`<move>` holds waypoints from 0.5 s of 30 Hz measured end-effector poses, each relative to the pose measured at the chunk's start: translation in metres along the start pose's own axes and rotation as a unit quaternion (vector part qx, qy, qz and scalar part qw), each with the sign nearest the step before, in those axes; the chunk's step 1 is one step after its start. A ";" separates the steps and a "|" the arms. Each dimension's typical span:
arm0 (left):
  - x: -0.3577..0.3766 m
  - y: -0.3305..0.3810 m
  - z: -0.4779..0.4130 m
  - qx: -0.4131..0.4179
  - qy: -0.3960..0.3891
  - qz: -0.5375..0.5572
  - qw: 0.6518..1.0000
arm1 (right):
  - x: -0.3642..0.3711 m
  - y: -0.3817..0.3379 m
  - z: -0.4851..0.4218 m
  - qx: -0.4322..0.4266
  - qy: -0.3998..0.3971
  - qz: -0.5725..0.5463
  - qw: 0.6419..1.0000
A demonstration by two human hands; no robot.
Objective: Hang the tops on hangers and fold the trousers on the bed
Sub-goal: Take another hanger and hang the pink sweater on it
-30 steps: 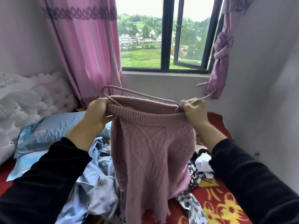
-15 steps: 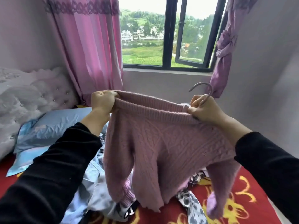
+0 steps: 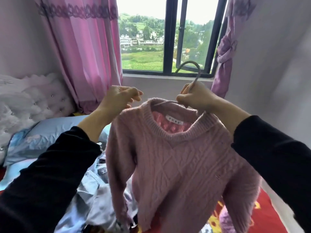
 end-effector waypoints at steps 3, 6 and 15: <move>0.007 -0.005 0.008 0.035 -0.060 -0.243 0.968 | 0.003 -0.018 0.001 -0.017 -0.014 -0.001 1.000; 0.021 -0.012 0.016 0.050 -0.043 -0.324 0.944 | -0.001 -0.037 -0.003 -0.029 -0.001 -0.015 0.999; 0.005 0.012 0.035 0.115 0.055 -0.176 0.976 | -0.007 -0.074 0.008 -0.075 -0.052 0.013 0.996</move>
Point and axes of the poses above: each hand's wrist, its own z-axis away from the middle knuckle, its own x-axis out of the palm, y = z × x, the point moved 5 cm from there along -z, towards the middle knuckle, and after that the axes turned 3 degrees about z, right-handed, at the moved point
